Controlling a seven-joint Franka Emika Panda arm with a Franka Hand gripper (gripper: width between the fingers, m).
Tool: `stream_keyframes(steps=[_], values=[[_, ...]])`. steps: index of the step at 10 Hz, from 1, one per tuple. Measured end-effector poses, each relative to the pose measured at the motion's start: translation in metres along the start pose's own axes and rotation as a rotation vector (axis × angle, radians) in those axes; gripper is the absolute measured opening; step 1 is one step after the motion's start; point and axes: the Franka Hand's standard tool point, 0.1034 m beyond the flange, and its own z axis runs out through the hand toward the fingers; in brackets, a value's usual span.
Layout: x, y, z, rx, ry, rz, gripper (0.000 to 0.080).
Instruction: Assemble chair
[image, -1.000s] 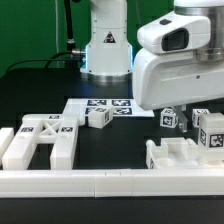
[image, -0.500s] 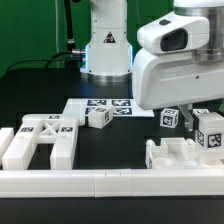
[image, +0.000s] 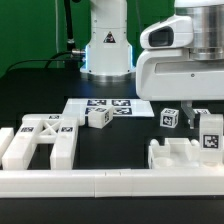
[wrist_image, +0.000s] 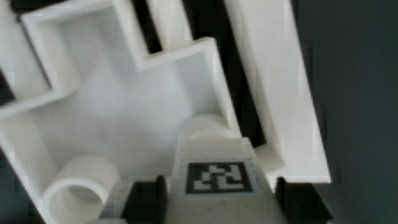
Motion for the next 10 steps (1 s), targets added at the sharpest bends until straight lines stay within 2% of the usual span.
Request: stream_keyframes(steps=[2,3,5,7,8,9,10], values=[[-0.004,-0.006,0.001,0.026,0.006,0.314,0.0286],[-0.005,-0.009,0.001,0.027,0.005,0.376,0.0286],[-0.008,-0.015,0.001,0.048,-0.007,0.618,0.0287],[-0.008,-0.016,0.002,0.049,-0.011,0.679,0.0287],[-0.008,-0.015,0.002,0.048,-0.01,0.646,0.0375],[-0.008,-0.013,0.002,0.045,-0.009,0.54,0.0515],[-0.008,-0.014,0.002,0.045,-0.008,0.515,0.0611]])
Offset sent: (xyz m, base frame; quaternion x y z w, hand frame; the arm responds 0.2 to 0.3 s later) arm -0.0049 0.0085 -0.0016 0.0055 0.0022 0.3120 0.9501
